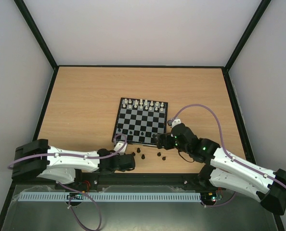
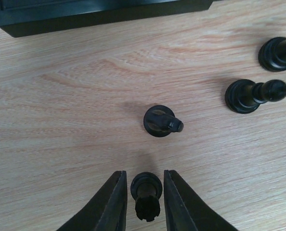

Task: Set up the chess pieces on the board
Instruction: Pick up the chess piece at the center of the board.

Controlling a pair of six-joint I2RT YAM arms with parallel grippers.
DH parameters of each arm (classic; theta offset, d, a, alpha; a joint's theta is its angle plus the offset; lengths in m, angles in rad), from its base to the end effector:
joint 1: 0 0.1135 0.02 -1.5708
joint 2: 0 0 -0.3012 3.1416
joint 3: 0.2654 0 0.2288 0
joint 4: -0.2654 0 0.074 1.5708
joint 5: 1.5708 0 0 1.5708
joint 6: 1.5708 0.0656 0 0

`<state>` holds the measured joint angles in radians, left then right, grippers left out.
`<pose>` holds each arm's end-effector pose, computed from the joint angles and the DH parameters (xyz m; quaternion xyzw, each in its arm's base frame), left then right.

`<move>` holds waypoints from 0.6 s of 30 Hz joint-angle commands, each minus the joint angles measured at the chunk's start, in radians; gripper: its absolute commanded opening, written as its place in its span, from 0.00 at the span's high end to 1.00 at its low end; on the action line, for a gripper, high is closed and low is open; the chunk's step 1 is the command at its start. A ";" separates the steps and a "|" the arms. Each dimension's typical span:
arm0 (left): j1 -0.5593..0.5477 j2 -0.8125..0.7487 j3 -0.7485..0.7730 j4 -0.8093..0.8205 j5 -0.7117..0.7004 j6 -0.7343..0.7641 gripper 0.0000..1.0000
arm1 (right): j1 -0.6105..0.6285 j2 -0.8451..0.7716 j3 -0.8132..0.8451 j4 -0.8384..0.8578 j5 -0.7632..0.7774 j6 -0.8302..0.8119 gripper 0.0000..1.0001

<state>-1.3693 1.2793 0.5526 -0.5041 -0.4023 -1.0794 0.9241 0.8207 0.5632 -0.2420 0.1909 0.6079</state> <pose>0.0618 -0.1743 0.1735 0.1061 0.9605 -0.0891 0.2415 0.1093 0.1242 0.2694 -0.0867 0.8530 0.2932 0.4230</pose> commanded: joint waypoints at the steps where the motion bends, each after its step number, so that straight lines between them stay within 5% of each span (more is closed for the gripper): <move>1: 0.004 0.023 -0.006 0.001 0.016 0.003 0.78 | 0.003 0.000 -0.016 0.014 0.004 -0.017 0.01; 6: 0.004 0.021 0.000 -0.024 0.004 -0.013 0.93 | 0.003 -0.005 -0.021 0.018 -0.005 -0.020 0.01; 18: 0.152 -0.098 0.160 -0.185 -0.122 0.064 0.94 | 0.002 -0.026 -0.034 0.035 -0.011 -0.024 0.02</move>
<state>-1.2903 1.2396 0.6292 -0.6205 -0.4473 -1.0748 0.9241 0.8116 0.5434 -0.2253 0.1791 0.6010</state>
